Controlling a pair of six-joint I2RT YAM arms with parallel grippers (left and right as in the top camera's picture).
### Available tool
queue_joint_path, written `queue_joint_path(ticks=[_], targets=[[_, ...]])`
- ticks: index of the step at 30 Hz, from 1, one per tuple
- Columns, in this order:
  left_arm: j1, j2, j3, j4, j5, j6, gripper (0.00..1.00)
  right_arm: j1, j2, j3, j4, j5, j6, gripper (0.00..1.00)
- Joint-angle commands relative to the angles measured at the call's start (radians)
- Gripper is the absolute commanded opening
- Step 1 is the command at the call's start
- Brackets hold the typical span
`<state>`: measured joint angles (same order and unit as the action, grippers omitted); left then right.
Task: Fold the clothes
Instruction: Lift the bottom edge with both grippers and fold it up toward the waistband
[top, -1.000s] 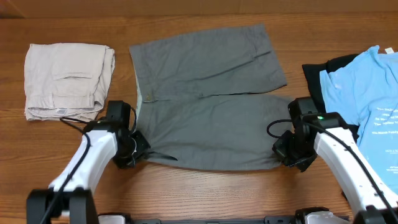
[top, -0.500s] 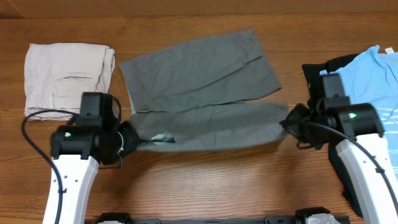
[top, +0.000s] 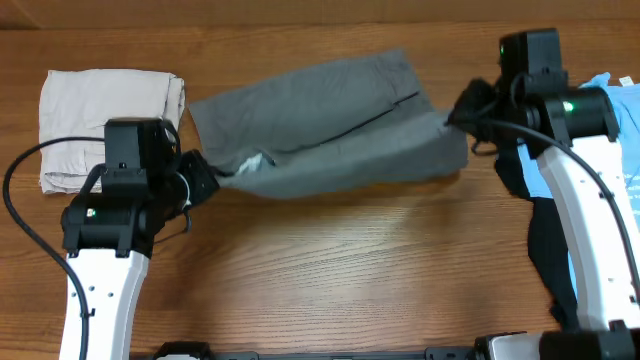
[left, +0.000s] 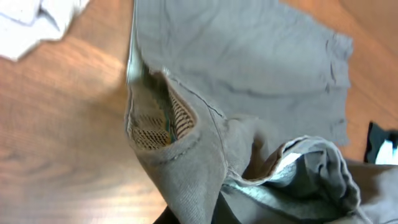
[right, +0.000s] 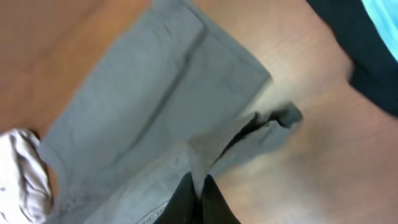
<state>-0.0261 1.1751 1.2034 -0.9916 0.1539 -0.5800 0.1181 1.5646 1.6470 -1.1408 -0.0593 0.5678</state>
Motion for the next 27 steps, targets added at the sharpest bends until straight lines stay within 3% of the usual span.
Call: queue_joint_path(ticks=[1,14,19,27], targets=[[0.000,0.049,0.027,0.053,-0.085,0.016,0.04,-0.003,0.031,0.040,0.086,0.022,-0.020,0.04],[0.000,0.244,0.027,0.309,-0.212,0.016,0.04,-0.001,0.214,0.040,0.399,0.021,-0.019,0.04],[0.000,0.290,0.027,0.404,-0.337,0.019,0.05,-0.001,0.299,0.040,0.486,0.021,-0.019,0.04],[0.001,0.443,0.027,0.511,-0.359,0.019,0.04,0.000,0.419,0.040,0.663,0.021,-0.019,0.04]])
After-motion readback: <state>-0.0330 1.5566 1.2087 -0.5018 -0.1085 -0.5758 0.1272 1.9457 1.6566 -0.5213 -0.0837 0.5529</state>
